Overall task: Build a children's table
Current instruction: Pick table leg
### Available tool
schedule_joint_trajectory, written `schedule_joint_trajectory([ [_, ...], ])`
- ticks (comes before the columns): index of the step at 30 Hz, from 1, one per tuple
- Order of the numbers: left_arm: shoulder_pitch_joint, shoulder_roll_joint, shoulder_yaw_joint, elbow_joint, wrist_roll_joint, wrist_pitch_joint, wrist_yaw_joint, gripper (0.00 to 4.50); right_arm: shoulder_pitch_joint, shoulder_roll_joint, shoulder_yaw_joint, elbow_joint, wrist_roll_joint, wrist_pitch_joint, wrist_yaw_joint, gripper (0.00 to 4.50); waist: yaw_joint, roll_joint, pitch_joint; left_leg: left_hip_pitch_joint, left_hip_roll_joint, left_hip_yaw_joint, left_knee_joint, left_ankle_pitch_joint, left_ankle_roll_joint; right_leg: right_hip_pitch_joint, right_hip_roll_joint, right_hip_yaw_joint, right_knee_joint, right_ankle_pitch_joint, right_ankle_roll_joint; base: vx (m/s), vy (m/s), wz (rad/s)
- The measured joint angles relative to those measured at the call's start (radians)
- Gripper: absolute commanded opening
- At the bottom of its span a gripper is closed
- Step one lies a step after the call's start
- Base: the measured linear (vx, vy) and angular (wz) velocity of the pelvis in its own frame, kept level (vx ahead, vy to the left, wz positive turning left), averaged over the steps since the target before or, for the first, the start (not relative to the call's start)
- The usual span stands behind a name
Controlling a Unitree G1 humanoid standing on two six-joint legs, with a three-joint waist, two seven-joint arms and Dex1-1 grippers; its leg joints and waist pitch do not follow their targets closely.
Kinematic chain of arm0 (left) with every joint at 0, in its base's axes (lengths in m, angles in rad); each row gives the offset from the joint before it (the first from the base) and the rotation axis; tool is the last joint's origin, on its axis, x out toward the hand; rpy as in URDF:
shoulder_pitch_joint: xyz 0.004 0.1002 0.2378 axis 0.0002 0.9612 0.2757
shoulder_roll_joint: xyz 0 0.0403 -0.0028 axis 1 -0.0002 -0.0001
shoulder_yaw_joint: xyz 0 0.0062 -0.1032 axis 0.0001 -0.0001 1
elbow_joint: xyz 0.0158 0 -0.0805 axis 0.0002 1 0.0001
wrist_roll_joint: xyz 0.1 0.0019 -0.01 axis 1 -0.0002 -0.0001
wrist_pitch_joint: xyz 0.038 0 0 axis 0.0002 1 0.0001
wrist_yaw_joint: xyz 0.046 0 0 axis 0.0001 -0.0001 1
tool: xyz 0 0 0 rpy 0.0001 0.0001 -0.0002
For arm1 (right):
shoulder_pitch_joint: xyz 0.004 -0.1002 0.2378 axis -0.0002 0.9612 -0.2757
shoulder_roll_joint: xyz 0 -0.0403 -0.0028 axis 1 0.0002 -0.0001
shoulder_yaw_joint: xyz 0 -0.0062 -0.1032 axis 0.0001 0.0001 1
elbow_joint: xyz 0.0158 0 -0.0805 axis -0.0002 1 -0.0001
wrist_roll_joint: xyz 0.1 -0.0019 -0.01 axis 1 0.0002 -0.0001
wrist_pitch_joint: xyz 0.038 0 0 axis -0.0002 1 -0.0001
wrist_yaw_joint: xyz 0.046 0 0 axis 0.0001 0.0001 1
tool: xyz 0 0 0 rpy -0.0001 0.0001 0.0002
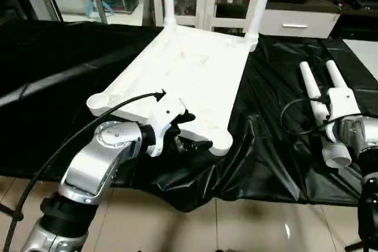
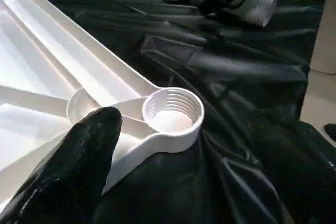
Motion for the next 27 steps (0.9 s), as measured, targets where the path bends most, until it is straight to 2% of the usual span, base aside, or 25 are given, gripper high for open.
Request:
schedule_joint_trajectory([
  [2, -0.004, 0.001, 0.0, 0.0, 0.0, 0.0, 0.0, 4.5, -0.004, -0.004, 0.0, 0.03, 0.001, -0.001, 0.005, 4.03, 0.0, -0.001, 0.0, -0.001, 0.0, 0.0, 0.002, 0.0, 0.0, 0.0, 0.0, 0.0, 0.0, 0.0, 0.0, 0.0, 0.0, 0.0],
  [7, -0.03, 0.013, 0.0, 0.0, -0.003, -0.001, 0.0, 4.5, -0.032, -0.019, -0.002, 0.111, 0.001, -0.016, 0.008, 3.57, -0.001, -0.001, 0.0, -0.002, 0.0, 0.0, 0.005, 0.0, 0.0, 0.0, 0.0, 0.0, 0.001, 0.001, 0.0, 0.0, 0.0, 0.0],
  [11, -0.035, 0.019, 0.0, 0.002, -0.01, -0.004, 0.0, 4.5, -0.039, -0.029, -0.029, 0.143, 0.012, -0.037, 0.013, 3.22, 0.0, -0.001, 0.0, -0.002, 0.0, -0.001, 0.005, 0.0, 0.0, 0.0, 0.0, 0.0, 0.002, 0.002, -0.001, 0.0, 0.0, 0.0],
  [13, -0.041, 0.022, 0.0, 0.003, -0.01, -0.004, 0.0, 4.5, -0.043, -0.03, -0.039, 0.156, 0.015, -0.045, 0.012, 3.22, 0.0, -0.001, 0.0, -0.002, 0.0, -0.001, 0.006, 0.0, 0.0, 0.0, 0.0, 0.0, 0.002, 0.002, -0.002, 0.0, 0.0, 0.0],
  [15, -0.054, 0.022, 0.0, 0.004, -0.01, -0.005, -0.001, 4.5, -0.044, -0.03, -0.055, 0.167, 0.029, -0.056, -0.002, 2.92, 0.001, -0.001, -0.001, -0.002, 0.001, -0.001, 0.006, 0.0, 0.0, 0.0, 0.0, 0.0, 0.003, 0.002, -0.001, 0.0, 0.0, 0.0],
  [24, -0.066, 0.028, 0.0, 0.027, -0.011, -0.022, 0.002, 4.5, -0.041, -0.03, -0.136, 0.181, 0.085, -0.088, -0.026, 2.25, 0.003, -0.001, -0.001, -0.002, 0.001, -0.001, 0.008, -0.003, -0.005, 0.0, 0.0, 0.0, 0.004, 0.001, -0.001, 0.0, 0.0, 0.0],
  [27, -0.081, 0.016, 0.004, 0.052, -0.012, -0.025, 0.019, 4.5, 0.003, -0.017, -0.171, 0.123, 0.122, -0.114, -0.003, 1.99, 0.008, -0.001, -0.001, -0.003, 0.001, -0.001, 0.008, -0.003, -0.005, 0.0, 0.0, -0.001, 0.004, 0.001, -0.001, 0.0, 0.0, 0.0],
])
